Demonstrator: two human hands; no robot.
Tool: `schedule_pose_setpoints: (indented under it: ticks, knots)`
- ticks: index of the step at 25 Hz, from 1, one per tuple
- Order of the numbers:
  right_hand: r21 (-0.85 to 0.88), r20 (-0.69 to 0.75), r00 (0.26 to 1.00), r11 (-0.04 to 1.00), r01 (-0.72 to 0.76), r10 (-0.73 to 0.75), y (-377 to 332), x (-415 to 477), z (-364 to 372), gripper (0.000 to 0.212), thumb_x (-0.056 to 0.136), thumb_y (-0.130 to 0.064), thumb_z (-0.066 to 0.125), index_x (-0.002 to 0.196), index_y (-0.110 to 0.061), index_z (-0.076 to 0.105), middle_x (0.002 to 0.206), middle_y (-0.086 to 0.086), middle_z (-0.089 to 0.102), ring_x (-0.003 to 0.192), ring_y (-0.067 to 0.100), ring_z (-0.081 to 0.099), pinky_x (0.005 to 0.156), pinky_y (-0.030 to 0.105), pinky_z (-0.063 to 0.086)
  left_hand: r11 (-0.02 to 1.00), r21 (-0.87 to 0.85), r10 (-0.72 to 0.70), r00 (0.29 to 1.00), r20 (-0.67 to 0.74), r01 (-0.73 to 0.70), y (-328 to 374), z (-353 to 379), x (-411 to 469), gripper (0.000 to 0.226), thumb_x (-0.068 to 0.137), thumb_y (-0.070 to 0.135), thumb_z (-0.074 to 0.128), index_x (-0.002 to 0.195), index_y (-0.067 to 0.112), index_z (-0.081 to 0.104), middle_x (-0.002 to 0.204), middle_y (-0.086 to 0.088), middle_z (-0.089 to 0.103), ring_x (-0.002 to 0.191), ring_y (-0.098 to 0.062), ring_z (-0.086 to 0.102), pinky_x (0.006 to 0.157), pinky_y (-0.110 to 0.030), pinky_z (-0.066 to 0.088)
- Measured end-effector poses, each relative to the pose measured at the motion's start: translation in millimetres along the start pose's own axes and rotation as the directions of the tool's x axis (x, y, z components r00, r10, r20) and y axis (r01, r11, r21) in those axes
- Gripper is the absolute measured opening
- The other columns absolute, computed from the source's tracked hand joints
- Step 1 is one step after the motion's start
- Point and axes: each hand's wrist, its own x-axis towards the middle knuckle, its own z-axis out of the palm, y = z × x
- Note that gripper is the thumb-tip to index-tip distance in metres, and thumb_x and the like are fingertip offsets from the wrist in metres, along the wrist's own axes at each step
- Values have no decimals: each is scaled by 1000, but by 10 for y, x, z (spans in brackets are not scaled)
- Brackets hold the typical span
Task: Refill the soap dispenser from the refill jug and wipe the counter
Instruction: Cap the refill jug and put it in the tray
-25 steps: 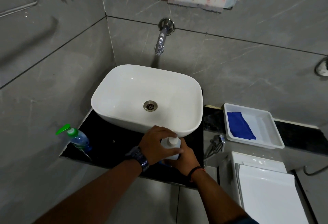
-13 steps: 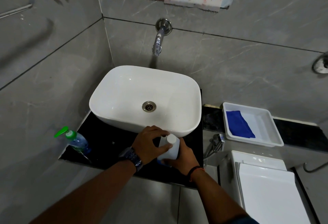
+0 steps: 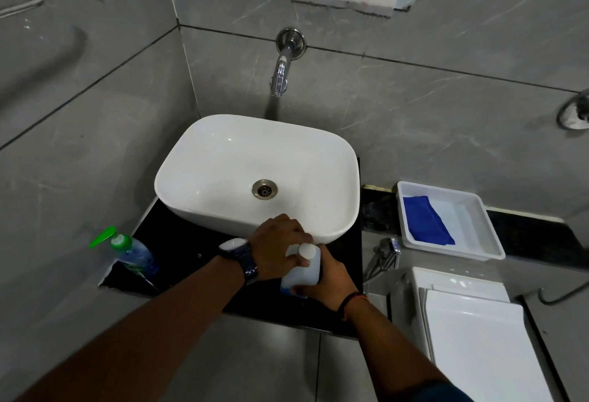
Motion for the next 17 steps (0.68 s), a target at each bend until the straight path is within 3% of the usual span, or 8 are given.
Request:
schedule_pose_setpoints:
  ticks: [4, 7, 10, 13, 15, 17]
  knots:
    - [25, 20, 1000, 1000, 17, -17, 43, 24, -22, 90, 49, -34, 89, 127, -35, 44, 110, -17, 59, 103, 6, 59, 68, -2, 43, 997, 47, 58, 996, 63, -61, -27, 10, 41, 35, 79, 32, 68, 111, 19, 64, 110, -2, 62, 105, -22, 46, 86, -33, 36]
    - [50, 39, 999, 998, 32, -34, 52, 32, -47, 86, 50, -27, 89, 119, -47, 41, 108, -22, 57, 100, 0, 58, 69, -1, 43, 986, 101, 118, 984, 131, -132, -80, -29, 137, 36, 80, 34, 66, 115, 23, 62, 115, 1, 60, 111, -19, 43, 84, -26, 27]
    - [57, 28, 999, 998, 39, -41, 81, -26, -133, 87, 50, -29, 89, 123, -44, 43, 110, -17, 60, 98, -1, 58, 72, 6, 47, 984, 42, 168, 974, 153, -176, -70, -85, 247, 46, 74, 43, 72, 115, 24, 63, 116, 1, 59, 112, -19, 45, 89, -29, 34]
    - [62, -137, 989, 997, -39, 47, 224, -212, -393, 77, 46, -32, 88, 113, -38, 50, 105, -11, 64, 96, 12, 63, 72, 20, 53, 971, 17, 236, 969, 74, -238, 128, -106, 443, 81, 57, 56, 80, 124, 17, 57, 121, -8, 58, 112, -23, 50, 96, -34, 39]
    - [120, -298, 944, 987, -108, 139, 341, -381, -694, 76, 43, -33, 89, 108, -38, 52, 102, -11, 66, 91, 12, 64, 68, 22, 55, 972, -31, 230, 972, -49, -231, 323, -75, 669, 85, 58, 57, 79, 127, 15, 54, 121, -10, 58, 111, -26, 53, 98, -34, 40]
    - [162, -482, 849, 975, -155, 215, 454, -502, -1052, 79, 40, -39, 90, 109, -36, 51, 99, -11, 65, 86, 9, 64, 66, 22, 54, 977, -76, 188, 974, -127, -199, 525, 13, 959, 79, 62, 57, 76, 128, 19, 53, 122, -5, 57, 113, -23, 51, 98, -30, 40]
